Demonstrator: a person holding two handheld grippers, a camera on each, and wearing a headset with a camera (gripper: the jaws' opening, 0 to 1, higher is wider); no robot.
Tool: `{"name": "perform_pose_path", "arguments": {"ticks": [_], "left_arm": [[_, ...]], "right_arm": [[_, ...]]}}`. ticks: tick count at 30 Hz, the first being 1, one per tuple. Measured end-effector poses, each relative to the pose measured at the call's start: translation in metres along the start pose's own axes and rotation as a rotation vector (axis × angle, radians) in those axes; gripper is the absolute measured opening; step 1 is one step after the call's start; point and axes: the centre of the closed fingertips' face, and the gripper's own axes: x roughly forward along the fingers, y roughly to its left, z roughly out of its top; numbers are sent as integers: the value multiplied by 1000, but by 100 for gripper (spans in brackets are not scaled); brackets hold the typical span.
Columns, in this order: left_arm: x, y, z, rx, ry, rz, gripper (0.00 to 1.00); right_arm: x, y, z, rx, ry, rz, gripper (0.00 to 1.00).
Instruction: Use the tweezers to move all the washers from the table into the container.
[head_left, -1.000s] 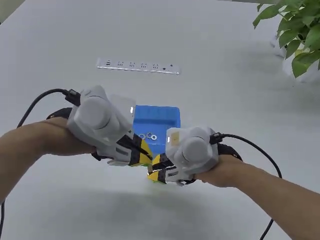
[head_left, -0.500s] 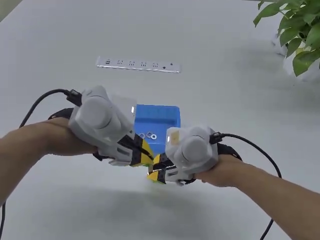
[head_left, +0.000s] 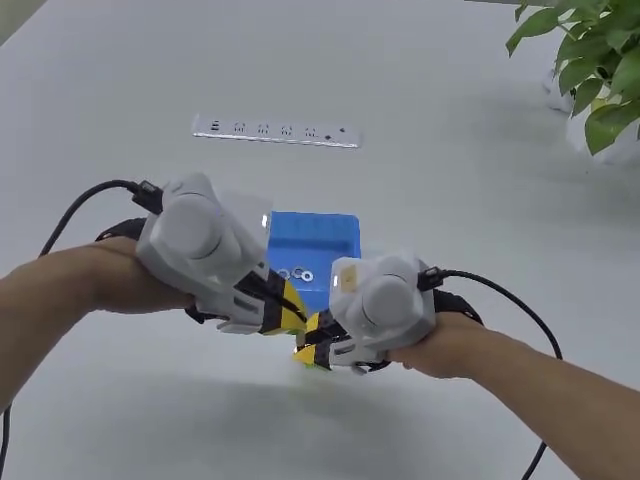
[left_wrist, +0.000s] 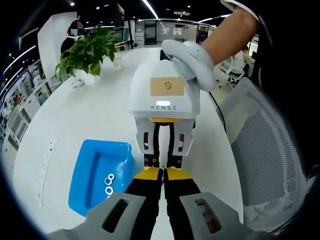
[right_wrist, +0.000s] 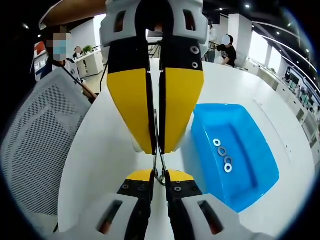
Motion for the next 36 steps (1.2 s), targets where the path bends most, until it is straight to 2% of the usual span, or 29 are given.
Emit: {"name": "perform_pose_path", "arguments": {"ticks": [12, 26, 36], "left_arm": [[-6, -1, 2, 4, 4, 4, 5], [-27, 7, 16, 10, -1, 35, 5], [-21, 6, 14, 15, 5, 26, 5]], "right_arm": [[-4, 0, 7, -13, -5, -3, 11], [-17, -11, 27, -44, -31, -25, 10], [-15, -8, 21, -39, -22, -25, 11]]}}
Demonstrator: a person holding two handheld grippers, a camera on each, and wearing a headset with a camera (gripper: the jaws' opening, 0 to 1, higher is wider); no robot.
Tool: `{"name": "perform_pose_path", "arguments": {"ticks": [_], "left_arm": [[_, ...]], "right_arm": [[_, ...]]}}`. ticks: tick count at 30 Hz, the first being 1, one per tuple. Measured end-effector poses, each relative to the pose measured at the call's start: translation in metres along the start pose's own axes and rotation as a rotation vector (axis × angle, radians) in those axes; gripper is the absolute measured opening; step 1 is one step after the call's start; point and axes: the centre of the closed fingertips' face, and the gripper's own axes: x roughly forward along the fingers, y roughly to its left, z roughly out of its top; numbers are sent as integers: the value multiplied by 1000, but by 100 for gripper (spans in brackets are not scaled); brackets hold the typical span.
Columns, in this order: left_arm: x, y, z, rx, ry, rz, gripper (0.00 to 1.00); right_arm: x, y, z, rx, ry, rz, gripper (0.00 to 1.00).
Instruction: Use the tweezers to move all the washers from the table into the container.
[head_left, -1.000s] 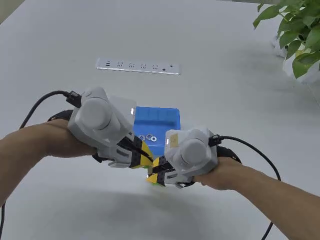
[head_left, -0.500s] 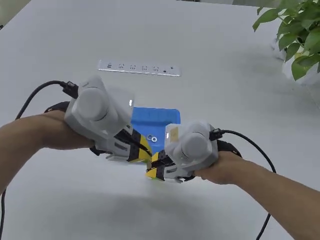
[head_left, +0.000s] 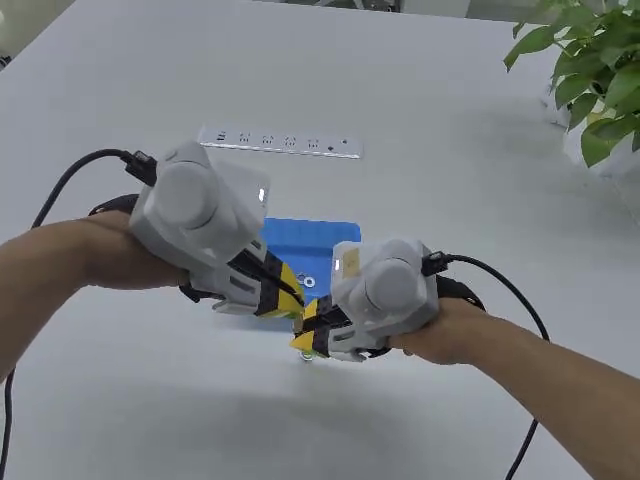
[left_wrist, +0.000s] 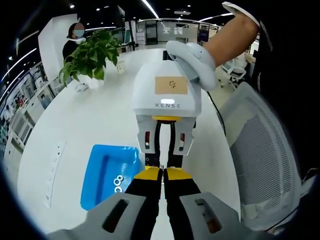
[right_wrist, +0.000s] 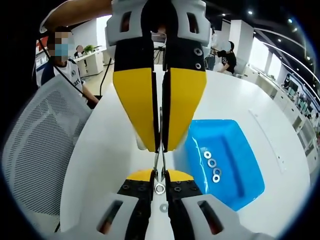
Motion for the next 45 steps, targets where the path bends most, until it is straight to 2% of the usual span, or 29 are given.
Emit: {"name": "perform_pose_path", "arguments": {"ticks": [20, 29, 45], "left_arm": [[16, -10, -8, -11, -12, -16, 5], [21, -9, -9, -10, -11, -20, 5], [22, -7, -11, -7, -10, -15, 5]], "right_arm": [[7, 11, -16, 28, 11, 6, 11], [9, 9, -23, 31, 17, 5, 11], [11, 8, -23, 37, 7, 6, 12]]}}
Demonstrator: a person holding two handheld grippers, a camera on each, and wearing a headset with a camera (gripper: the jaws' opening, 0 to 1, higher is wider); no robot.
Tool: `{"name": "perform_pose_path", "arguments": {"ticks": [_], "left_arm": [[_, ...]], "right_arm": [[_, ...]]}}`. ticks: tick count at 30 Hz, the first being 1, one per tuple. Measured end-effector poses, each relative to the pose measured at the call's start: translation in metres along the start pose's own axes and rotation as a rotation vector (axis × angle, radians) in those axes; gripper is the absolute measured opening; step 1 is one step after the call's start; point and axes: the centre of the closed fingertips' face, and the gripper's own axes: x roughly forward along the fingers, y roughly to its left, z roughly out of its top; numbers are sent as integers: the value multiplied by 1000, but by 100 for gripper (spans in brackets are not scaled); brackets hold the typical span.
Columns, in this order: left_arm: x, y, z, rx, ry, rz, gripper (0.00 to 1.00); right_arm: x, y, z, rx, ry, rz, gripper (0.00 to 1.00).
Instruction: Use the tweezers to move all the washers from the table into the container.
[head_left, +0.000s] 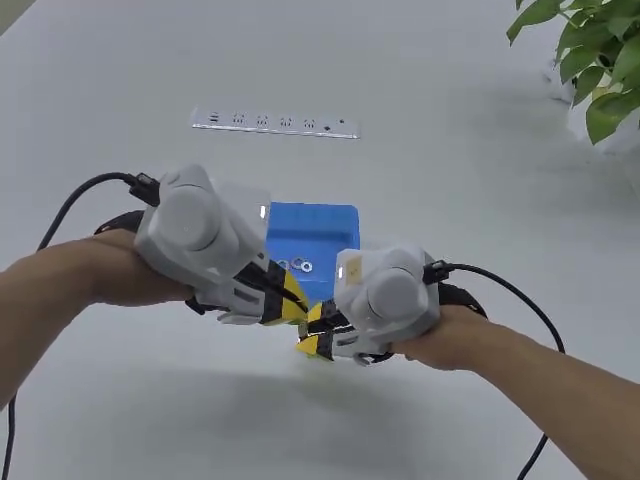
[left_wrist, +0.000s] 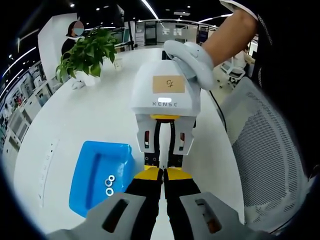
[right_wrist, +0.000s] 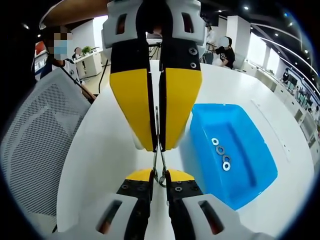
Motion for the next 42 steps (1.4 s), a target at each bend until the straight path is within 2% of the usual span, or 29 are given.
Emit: {"name": "perform_pose_path", "arguments": {"ticks": [17, 29, 42], "left_arm": [[-1, -3, -1, 13, 6, -18, 5], [0, -1, 0, 20, 20, -39, 5], [2, 0, 2, 24, 18, -42, 5]], "right_arm": [[-1, 1, 2, 11, -21, -1, 13], [-1, 0, 1, 20, -23, 0, 13], [-2, 2, -1, 10, -19, 7, 15]]}}
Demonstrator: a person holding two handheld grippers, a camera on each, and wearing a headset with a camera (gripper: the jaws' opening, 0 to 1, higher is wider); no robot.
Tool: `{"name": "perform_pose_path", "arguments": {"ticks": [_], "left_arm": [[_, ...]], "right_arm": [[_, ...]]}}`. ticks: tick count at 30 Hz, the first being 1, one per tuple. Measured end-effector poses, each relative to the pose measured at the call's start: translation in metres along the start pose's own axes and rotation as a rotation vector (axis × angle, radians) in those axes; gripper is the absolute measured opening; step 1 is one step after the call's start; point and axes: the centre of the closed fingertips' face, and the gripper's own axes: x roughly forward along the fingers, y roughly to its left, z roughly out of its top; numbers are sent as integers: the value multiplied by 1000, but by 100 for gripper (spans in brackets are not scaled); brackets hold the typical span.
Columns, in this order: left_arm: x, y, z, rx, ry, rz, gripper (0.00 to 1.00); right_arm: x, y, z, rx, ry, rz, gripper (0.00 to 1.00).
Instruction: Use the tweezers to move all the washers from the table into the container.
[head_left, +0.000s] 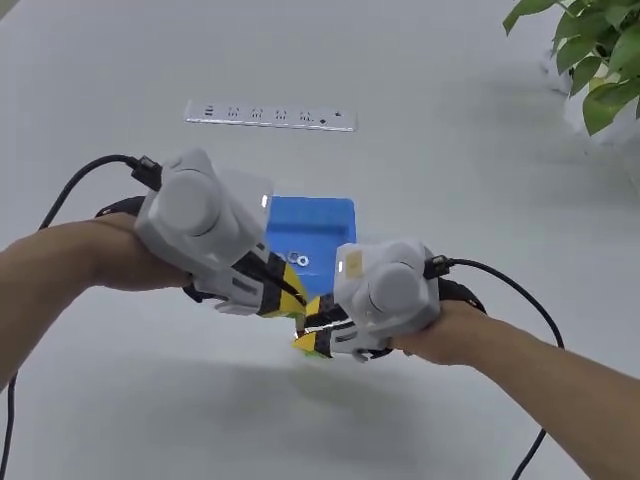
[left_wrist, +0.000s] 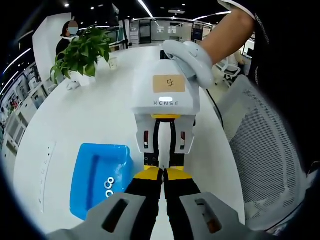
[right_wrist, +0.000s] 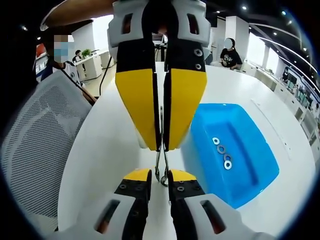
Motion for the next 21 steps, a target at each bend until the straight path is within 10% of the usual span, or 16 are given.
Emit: {"name": "perform_pose_path", "arguments": {"ticks": [21], "left_arm": [[1, 0, 0, 1, 0, -1, 5]], "right_arm": [[1, -3, 0, -5, 8, -6, 10]]}}
